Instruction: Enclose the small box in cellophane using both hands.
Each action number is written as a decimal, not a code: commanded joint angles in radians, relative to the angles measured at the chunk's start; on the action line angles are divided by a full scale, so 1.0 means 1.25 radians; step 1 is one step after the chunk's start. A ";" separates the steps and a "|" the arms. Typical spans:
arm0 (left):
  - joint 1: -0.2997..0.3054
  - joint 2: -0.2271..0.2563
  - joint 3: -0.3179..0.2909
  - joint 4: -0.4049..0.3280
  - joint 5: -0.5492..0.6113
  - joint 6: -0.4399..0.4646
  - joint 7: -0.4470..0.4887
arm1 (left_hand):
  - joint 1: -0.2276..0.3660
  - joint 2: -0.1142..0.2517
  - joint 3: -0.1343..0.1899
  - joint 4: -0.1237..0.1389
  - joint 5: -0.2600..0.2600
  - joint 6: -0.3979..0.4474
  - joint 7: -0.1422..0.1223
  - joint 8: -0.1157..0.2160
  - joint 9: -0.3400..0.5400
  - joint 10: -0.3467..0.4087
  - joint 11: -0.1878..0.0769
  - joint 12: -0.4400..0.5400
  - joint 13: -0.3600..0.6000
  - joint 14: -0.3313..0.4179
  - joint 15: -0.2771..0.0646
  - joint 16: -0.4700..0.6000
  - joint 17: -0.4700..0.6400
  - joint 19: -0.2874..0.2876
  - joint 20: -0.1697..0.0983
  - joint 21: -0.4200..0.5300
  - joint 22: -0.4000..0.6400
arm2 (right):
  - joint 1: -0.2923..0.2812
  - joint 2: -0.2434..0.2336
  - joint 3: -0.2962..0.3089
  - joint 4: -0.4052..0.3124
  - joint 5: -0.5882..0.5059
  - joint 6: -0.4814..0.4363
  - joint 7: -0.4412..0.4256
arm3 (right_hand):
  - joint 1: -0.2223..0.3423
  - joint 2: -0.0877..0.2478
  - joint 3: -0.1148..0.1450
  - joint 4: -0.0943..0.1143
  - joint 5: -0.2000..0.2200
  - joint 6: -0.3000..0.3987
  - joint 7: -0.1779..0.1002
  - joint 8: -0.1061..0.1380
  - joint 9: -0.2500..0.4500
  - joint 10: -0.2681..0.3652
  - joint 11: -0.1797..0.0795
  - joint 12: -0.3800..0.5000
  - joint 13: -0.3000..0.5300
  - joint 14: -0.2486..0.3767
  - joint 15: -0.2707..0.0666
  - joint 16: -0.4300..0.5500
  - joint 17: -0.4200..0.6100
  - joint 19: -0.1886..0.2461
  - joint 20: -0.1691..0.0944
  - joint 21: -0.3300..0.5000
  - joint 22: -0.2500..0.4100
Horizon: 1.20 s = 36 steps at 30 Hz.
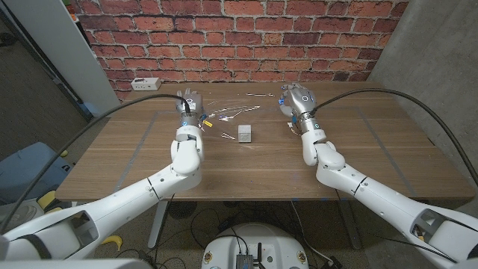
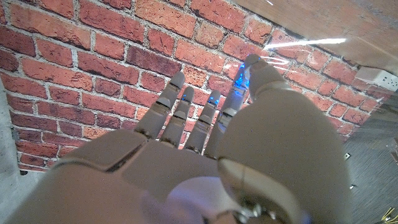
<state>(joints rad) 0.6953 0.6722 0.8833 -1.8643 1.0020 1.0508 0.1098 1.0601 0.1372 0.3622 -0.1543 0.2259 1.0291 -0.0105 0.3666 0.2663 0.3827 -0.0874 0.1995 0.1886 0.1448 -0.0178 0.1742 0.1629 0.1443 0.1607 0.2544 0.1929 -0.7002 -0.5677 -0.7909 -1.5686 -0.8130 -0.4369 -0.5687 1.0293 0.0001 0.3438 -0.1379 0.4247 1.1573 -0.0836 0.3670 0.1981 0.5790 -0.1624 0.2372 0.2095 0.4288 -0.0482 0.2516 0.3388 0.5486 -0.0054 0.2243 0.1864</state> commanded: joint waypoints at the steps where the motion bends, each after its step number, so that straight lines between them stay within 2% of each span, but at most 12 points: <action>1: -0.038 -0.035 0.027 0.067 0.012 -0.002 -0.022 | 0.001 0.005 0.001 0.000 -0.002 0.034 0.025 0.006 0.098 0.002 -0.002 0.002 0.001 -0.001 -0.004 0.003 0.003 -0.004 -0.001 -0.005 0.004 | 0.057 0.009 -0.033 0.078 0.029 0.023 0.009 | -0.001 0.007 0.006 -0.002 -0.006 0.001 0.000 0.001 0.002 0.006 -0.001 -0.002 0.002 0.008 -0.130 -0.001 0.001 0.006 -0.004 0.002 0.000; 13: -0.071 -0.052 0.061 0.113 0.032 0.007 -0.055 | 0.002 0.002 0.000 -0.003 -0.002 0.043 0.025 0.005 0.093 0.004 -0.011 0.003 0.001 -0.002 -0.007 0.002 0.003 -0.004 -0.004 -0.006 0.004 | 0.097 0.023 -0.062 0.146 0.058 0.039 0.026 | -0.001 0.008 0.008 -0.003 -0.008 0.003 0.000 0.001 0.002 0.007 -0.001 -0.004 0.002 0.010 -0.131 -0.001 0.001 0.005 -0.005 0.002 0.000; 17: -0.082 -0.056 0.069 0.130 0.035 0.006 -0.062 | 0.002 0.002 0.000 -0.003 -0.002 0.044 0.025 0.004 0.092 0.003 -0.007 0.003 0.001 -0.002 -0.007 0.003 0.003 -0.004 -0.003 -0.006 0.004 | 0.109 0.030 -0.072 0.168 0.066 0.042 0.030 | -0.001 0.008 0.009 -0.003 -0.009 0.004 0.000 0.002 0.002 0.008 0.000 -0.005 0.002 0.010 -0.131 -0.001 0.000 0.006 -0.005 0.002 0.000; 21: -0.091 -0.062 0.075 0.148 0.036 0.006 -0.064 | 0.001 0.002 0.000 -0.003 -0.002 0.043 0.026 0.003 0.091 0.002 -0.012 0.002 0.001 -0.003 -0.008 0.002 0.003 -0.004 -0.003 -0.007 0.004 | 0.124 0.040 -0.082 0.197 0.074 0.050 0.028 | -0.001 0.008 0.009 -0.003 -0.010 0.004 0.001 0.001 0.002 0.009 0.000 -0.006 0.003 0.010 -0.130 -0.002 0.000 0.006 -0.005 0.002 0.000; 30: -0.114 -0.074 0.098 0.197 0.056 0.017 -0.066 | 0.001 0.002 0.000 -0.004 -0.003 0.048 0.026 0.002 0.089 0.006 -0.009 0.004 0.000 -0.002 -0.009 0.003 0.003 -0.004 -0.003 -0.007 0.004 | 0.159 0.071 -0.101 0.274 0.099 0.071 0.002 | -0.001 0.009 0.011 -0.003 -0.012 0.005 0.003 0.002 0.003 0.012 -0.001 -0.006 0.003 0.011 -0.131 -0.002 0.000 0.007 -0.005 0.002 0.000; 32: -0.119 -0.076 0.102 0.206 0.058 0.017 -0.065 | 0.001 0.002 0.000 -0.004 -0.003 0.048 0.025 0.002 0.088 0.006 -0.016 0.004 0.000 -0.002 -0.009 0.003 0.003 -0.004 -0.003 -0.007 0.004 | 0.166 0.074 -0.107 0.285 0.103 0.075 0.001 | -0.001 0.009 0.011 -0.003 -0.012 0.005 0.004 0.002 0.003 0.013 -0.001 -0.006 0.003 0.011 -0.131 -0.002 0.000 0.007 -0.005 0.002 0.000; 36: -0.129 -0.080 0.108 0.225 0.058 0.015 -0.067 | 0.001 0.002 0.001 -0.004 -0.003 0.049 0.027 0.001 0.088 0.006 -0.011 0.004 0.000 -0.001 -0.010 0.003 0.003 -0.004 -0.003 -0.007 0.004 | 0.182 0.083 -0.119 0.311 0.108 0.081 -0.002 | -0.001 0.009 0.012 -0.003 -0.013 0.006 0.005 0.002 0.003 0.015 0.000 -0.006 0.003 0.012 -0.132 -0.002 0.000 0.007 -0.006 0.002 0.000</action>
<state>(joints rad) 0.5668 0.5869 0.9928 -1.6455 1.0595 1.0637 0.0346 1.0546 0.1310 0.3620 -0.1545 0.2230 1.0396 -0.0211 0.3646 0.2665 0.3872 -0.0989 0.1995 0.1860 0.1395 -0.0231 0.1742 0.1632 0.1407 0.1570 0.2476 0.1928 -0.5262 -0.4982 -0.9031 -1.2779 -0.7036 -0.3581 -0.5537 1.0258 0.0033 0.3474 -0.1425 0.4093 1.1572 -0.0838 0.3627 0.1979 0.5878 -0.1606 0.2323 0.2118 0.4306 -0.0463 0.2516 0.3389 0.5540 -0.0107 0.2243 0.1864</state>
